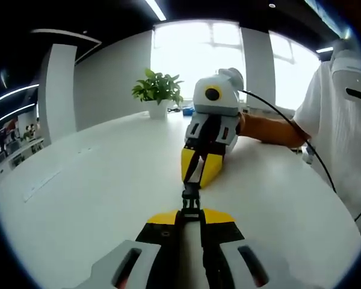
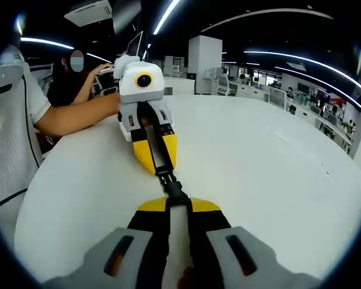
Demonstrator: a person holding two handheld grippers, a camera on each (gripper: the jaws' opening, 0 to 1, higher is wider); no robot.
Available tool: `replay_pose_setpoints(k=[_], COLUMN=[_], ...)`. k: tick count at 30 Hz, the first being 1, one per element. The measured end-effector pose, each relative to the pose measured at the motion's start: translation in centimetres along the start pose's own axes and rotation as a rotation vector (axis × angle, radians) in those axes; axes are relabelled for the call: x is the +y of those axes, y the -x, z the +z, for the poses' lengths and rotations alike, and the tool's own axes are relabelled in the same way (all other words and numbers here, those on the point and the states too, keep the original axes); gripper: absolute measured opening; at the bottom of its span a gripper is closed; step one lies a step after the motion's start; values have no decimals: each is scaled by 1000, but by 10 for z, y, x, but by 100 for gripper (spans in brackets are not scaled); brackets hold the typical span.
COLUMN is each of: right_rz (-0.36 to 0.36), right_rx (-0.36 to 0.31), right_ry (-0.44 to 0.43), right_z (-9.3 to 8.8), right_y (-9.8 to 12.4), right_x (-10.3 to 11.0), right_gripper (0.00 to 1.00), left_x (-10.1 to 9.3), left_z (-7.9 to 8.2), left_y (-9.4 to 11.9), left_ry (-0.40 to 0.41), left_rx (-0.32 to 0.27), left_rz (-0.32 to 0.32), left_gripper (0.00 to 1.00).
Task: Snap the two parts of the plastic buckle together until the buckle closes and remains connected.
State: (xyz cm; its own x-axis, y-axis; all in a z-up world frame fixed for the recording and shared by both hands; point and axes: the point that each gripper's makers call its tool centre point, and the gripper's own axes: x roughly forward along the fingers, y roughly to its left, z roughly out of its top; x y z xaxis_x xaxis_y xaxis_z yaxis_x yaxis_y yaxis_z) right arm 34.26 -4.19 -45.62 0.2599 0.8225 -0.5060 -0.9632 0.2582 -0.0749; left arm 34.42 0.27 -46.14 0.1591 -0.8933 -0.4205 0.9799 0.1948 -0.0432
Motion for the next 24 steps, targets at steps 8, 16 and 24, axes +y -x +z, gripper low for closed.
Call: replay_pose_setpoints(k=[8,16,24], right_rz=[8,10,21], right_rx=[-5,-6,-14], right_ry=[0,0,1], right_z=[2,2,4], right_y=[-3,-3,-5], right_x=[0,0,0], right_gripper=[11,11,11], left_x=[-1,-2,-5], left_z=[1,1,1], left_y=[-1,-2,-2], left_ry=[-4,-4,-17], left_rx=[0,-2,3], left_rz=[-2,-8,-20], left_gripper=[12,12,12])
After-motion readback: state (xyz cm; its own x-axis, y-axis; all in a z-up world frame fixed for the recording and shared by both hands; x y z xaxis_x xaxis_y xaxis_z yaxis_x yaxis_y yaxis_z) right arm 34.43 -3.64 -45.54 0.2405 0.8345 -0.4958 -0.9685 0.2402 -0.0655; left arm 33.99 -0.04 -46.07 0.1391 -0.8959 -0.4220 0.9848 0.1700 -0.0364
